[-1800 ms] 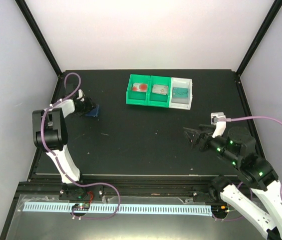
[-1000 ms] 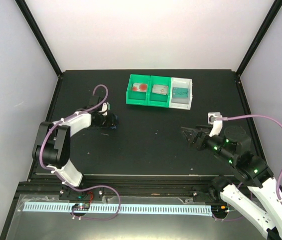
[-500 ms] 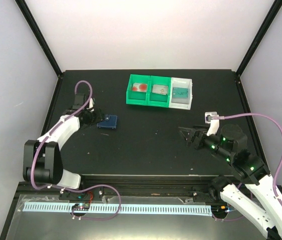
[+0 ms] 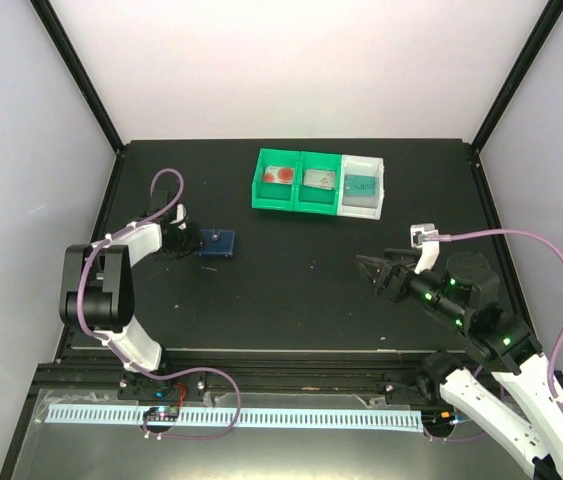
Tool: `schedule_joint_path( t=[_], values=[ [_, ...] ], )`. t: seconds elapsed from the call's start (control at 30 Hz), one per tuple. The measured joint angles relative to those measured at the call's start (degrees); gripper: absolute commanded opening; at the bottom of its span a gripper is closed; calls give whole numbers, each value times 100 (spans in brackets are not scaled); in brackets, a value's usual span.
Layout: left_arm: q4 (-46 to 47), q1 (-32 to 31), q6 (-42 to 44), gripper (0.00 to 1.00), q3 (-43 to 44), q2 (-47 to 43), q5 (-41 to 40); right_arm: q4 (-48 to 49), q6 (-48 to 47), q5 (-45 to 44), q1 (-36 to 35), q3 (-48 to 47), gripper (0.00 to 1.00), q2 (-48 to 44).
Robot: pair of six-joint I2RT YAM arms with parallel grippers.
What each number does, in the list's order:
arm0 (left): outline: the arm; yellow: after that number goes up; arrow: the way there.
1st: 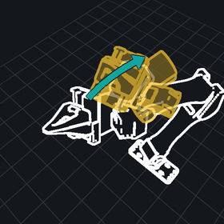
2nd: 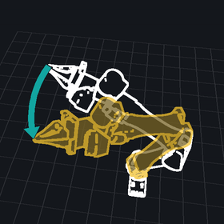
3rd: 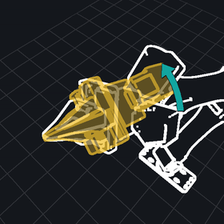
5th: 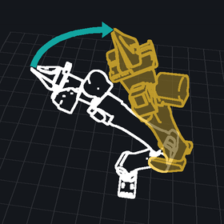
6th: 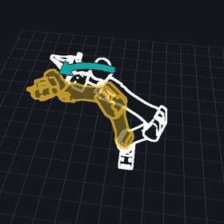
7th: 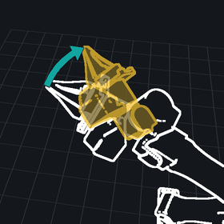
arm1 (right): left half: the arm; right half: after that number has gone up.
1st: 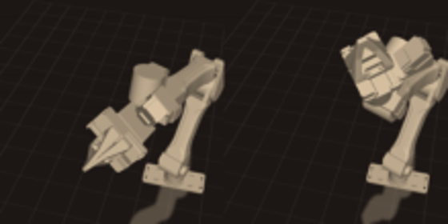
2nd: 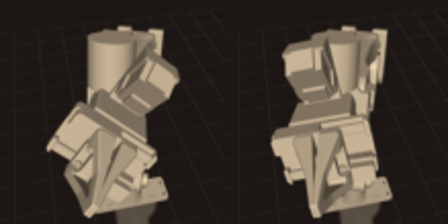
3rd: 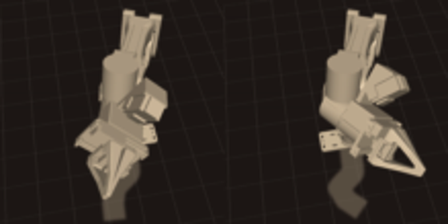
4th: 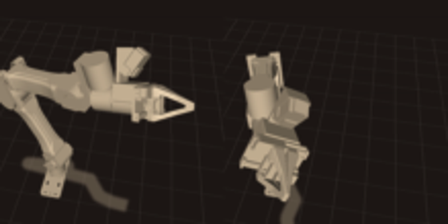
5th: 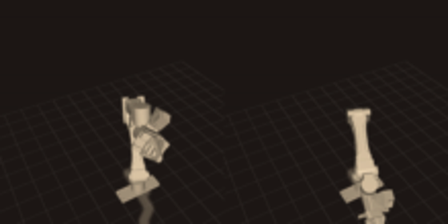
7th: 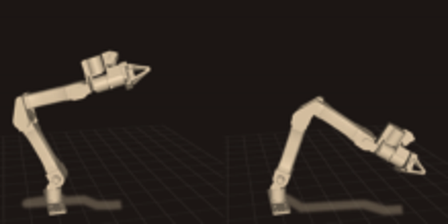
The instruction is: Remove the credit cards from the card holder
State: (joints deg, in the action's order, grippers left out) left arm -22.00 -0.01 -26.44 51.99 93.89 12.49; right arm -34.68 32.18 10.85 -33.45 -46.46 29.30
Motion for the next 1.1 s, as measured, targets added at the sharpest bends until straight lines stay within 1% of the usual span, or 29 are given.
schedule_joint_path(
  t=[0.13, 0.23, 0.37, 0.4, 0.53, 0.77, 0.9, 1.1],
  values=[
    [94, 2, 52, 29, 50, 286, 125, 4, -35, 0, 0, 0, 100, 17],
    [170, 7, 85, 20, 52, 343, 264, 7, -35, 0, 0, 2, 100, 63],
    [264, 0, 151, 3, 103, 417, 444, 11, -35, 2, 0, 17, 100, 151],
    [291, 0, 175, 2, 118, 442, 490, 22, -35, 2, 0, 35, 100, 166],
    [431, -42, 254, 2, 118, 455, 693, 48, -35, 7, 0, 101, 100, 179],
    [608, -380, 295, 2, 28, 433, 1237, 111, -35, 9, 0, 188, 98, 227],
    [592, -761, 358, 2, -68, 376, 1532, 109, -35, 42, 0, 358, 96, 363],
    [658, -1392, 413, 2, -164, 192, 2188, 105, -153, 221, -2, 389, 87, 809]
  ],
)
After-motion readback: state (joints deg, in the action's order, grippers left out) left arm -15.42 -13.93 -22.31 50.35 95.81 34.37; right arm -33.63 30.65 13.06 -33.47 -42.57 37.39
